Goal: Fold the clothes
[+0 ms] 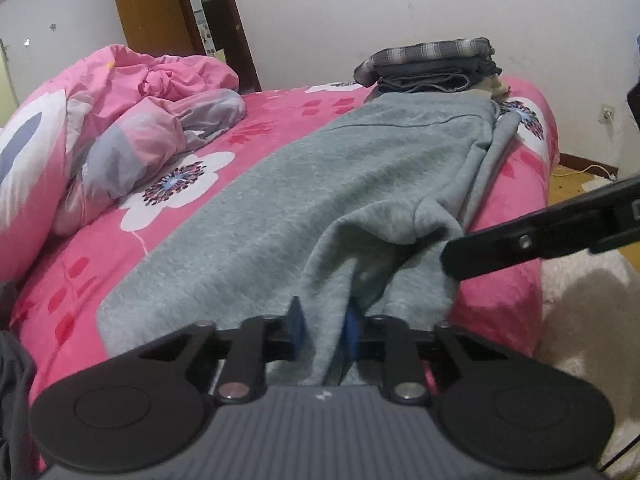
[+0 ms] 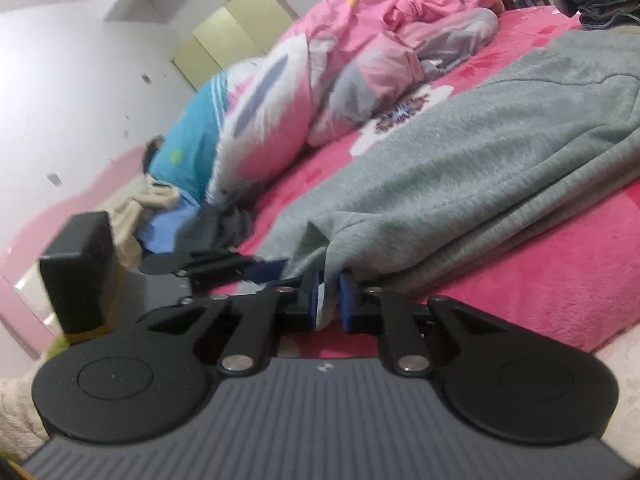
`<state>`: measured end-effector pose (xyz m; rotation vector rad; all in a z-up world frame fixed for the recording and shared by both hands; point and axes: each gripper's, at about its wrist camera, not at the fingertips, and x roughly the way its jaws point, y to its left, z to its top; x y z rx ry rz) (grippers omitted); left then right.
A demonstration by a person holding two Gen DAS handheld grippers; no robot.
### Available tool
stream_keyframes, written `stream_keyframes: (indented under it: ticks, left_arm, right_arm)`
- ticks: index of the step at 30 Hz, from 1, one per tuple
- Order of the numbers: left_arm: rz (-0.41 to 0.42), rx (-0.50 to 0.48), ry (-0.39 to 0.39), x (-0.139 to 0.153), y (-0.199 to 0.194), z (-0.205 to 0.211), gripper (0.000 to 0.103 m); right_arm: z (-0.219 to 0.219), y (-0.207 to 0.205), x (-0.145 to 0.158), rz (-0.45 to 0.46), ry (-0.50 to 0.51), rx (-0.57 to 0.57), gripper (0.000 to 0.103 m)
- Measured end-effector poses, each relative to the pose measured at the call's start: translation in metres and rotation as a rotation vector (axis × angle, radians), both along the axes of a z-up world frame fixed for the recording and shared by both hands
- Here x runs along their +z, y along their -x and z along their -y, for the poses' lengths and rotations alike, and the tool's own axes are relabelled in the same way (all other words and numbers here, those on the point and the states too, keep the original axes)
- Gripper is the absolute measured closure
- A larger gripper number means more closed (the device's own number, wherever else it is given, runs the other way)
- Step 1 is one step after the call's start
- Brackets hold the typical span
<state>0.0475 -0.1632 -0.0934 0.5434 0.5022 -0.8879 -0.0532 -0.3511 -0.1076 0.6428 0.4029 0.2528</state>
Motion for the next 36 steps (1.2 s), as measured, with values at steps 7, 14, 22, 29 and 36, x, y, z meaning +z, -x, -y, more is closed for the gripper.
stream_keyframes:
  ticks: [7, 14, 22, 29, 36]
  left_arm:
    - [-0.069, 0.031, 0.117, 0.019, -0.010, -0.012, 0.092]
    - [-0.080, 0.032, 0.158, 0.028, -0.009, -0.016, 0.092]
    - [-0.093, 0.014, 0.171, 0.030, -0.006, -0.020, 0.093]
    - [-0.086, -0.015, 0.114, 0.007, 0.000, -0.023, 0.093]
    - [-0.032, -0.021, 0.079, -0.010, 0.008, -0.026, 0.077]
  right_arm:
    - [0.001, 0.005, -0.006, 0.006, 0.112, 0.010, 0.091]
    - [-0.016, -0.017, -0.010, 0.032, 0.163, 0.042, 0.091]
    - [-0.029, -0.041, -0.017, 0.038, 0.229, -0.047, 0.092]
    - [-0.038, -0.053, -0.023, 0.041, 0.281, -0.133, 0.092]
    - [-0.029, -0.028, -0.023, 0.018, 0.262, -0.210, 0.091]
